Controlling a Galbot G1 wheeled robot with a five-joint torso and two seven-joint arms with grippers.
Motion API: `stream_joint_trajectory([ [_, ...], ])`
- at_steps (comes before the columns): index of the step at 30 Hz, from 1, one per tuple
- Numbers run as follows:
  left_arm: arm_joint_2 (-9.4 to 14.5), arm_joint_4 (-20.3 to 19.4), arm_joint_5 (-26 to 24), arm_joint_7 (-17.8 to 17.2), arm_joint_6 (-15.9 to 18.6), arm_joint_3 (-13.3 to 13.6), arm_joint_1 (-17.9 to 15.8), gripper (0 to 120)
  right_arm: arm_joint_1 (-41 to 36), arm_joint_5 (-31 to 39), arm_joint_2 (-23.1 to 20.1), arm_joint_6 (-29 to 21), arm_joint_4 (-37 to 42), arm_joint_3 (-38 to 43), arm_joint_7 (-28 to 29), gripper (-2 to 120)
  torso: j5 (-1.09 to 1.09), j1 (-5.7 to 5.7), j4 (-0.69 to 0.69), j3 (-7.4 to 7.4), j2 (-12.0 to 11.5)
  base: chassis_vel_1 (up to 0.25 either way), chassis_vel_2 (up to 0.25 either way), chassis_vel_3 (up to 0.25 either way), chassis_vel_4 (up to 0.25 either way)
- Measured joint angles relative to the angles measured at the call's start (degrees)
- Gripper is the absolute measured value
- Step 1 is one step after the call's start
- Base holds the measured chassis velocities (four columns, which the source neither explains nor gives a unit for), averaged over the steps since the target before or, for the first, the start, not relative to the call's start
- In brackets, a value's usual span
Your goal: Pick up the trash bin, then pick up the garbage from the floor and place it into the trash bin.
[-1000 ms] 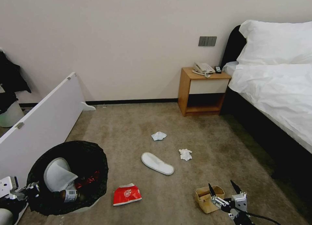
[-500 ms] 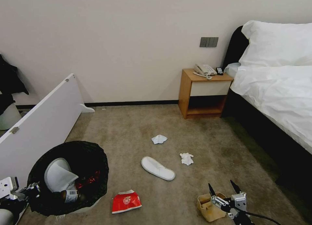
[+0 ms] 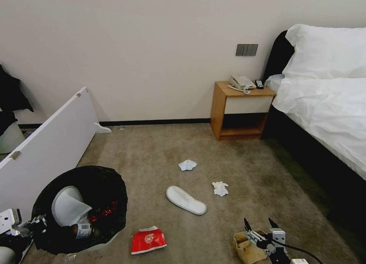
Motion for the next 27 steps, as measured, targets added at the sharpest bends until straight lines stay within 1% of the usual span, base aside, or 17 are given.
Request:
stream_joint_trajectory([
  [3,-0.2,-0.1,0.0,0.0,0.0,-0.1,0.1,3,1.6,-1.1,-0.1,-4.3,-1.7,-0.5,0.8,100,0.0,0.0,-0.01,0.0,0.0,0.0,0.0,0.0,0.0],
  [4,-0.2,-0.1,0.0,0.0,0.0,-0.1,0.1,3,1.6,-1.1,-0.1,-4.3,-1.7,-0.5,0.8,100,0.0,0.0,-0.01,0.0,0.0,0.0,0.0,0.0,0.0],
  [6,-0.4,-0.1,0.0,0.0,0.0,-0.3,0.1,3,2.9,-3.0,-0.1,-7.2,-3.4,-0.6,0.8,100,0.0,0.0,0.0,0.0,0.0,0.0,0.0,0.0,0.0],
  [9,-0.4,-0.2,0.0,0.0,0.0,-0.3,0.1,3,3.4,-3.3,-0.1,-8.0,-4.0,-0.6,0.7,100,0.0,0.0,0.0,0.0,0.0,0.0,0.0,0.0,0.0],
  [11,-0.5,-0.4,0.0,-0.1,0.0,-0.4,0.2,3,4.5,-3.7,-0.1,-10.1,-5.7,-0.7,0.6,100,0.0,0.0,-0.01,0.0,0.0,0.0,0.0,0.0,0.0],
  [15,-0.7,-0.6,0.0,-0.1,0.0,-0.5,0.3,3,5.4,-3.6,-0.1,-11.2,-7.2,-0.6,0.8,100,0.0,0.0,-0.01,0.0,0.0,0.0,0.0,0.0,0.0],
  [17,-1.0,-0.7,0.0,-0.1,0.0,-0.5,0.5,3,6.8,-3.1,0.1,-11.8,-9.6,-0.1,1.1,100,0.0,0.0,-0.01,0.0,0.0,0.0,0.0,0.0,0.0],
  [18,-1.0,-0.7,0.0,-0.1,0.0,-0.5,0.5,3,6.8,-3.1,0.1,-11.8,-9.6,-0.1,1.1,100,0.0,0.0,-0.01,0.0,0.0,0.0,0.0,0.0,0.0],
  [20,-1.1,-0.9,0.0,-0.1,0.0,-0.6,0.7,3,8.3,-2.9,0.3,-11.6,-12.9,0.3,0.9,100,-0.01,0.0,0.0,0.0,0.0,0.0,0.0,0.0,0.0],
  [27,-1.2,-1.2,-0.1,-0.2,0.0,-1.2,0.8,3,10.7,-2.5,0.6,-11.0,-17.8,1.0,0.0,100,0.0,0.0,-0.01,0.0,0.0,0.0,0.0,0.0,0.0],
])
